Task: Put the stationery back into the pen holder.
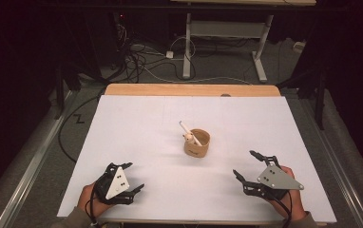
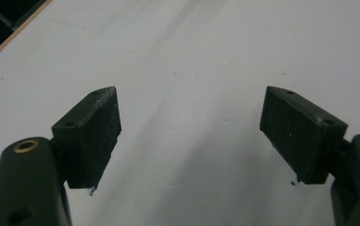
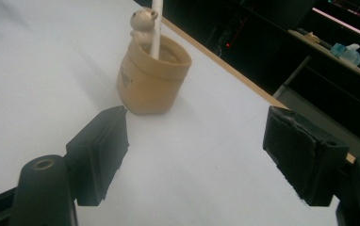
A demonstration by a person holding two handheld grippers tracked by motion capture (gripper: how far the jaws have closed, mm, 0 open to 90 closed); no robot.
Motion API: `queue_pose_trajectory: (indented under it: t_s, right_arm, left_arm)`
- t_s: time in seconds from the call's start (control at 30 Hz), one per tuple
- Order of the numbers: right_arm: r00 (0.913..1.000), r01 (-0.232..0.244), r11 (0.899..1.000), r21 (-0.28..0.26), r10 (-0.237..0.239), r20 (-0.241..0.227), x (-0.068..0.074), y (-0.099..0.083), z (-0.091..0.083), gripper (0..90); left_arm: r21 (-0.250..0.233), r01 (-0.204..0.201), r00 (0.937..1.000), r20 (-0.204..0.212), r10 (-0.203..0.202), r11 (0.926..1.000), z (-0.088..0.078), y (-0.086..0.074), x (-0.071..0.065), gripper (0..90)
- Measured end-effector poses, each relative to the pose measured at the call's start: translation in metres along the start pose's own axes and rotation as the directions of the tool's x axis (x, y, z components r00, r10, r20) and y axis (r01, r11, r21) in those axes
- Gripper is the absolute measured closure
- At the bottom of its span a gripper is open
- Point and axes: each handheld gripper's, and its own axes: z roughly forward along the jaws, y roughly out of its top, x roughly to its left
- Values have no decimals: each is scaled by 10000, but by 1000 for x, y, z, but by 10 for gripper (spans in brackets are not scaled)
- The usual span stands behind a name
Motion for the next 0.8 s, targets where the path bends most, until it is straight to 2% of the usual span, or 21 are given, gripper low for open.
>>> queue_pose_trajectory:
  t_s: [0.2,0.5,0.77,0.8]
  right_arm:
    - [9998,-207,9995,233,209,-50,0,-12,-2,227]
    - [9997,-219,9983,531,222,-39,2,-30,-3,225]
    - [9978,-659,9953,708,661,-6,-1,-50,-8,224]
    - [9953,-967,9937,570,968,13,-3,-54,-12,224]
  left_arm:
    - [4,-6,10000,12,6,10000,1,0,0,204]
    - [26,-5,10000,68,5,10000,2,0,-1,204]
    - [84,25,10000,12,-25,10000,4,1,1,204]
    - [76,55,10000,-3,-55,10000,4,1,1,204]
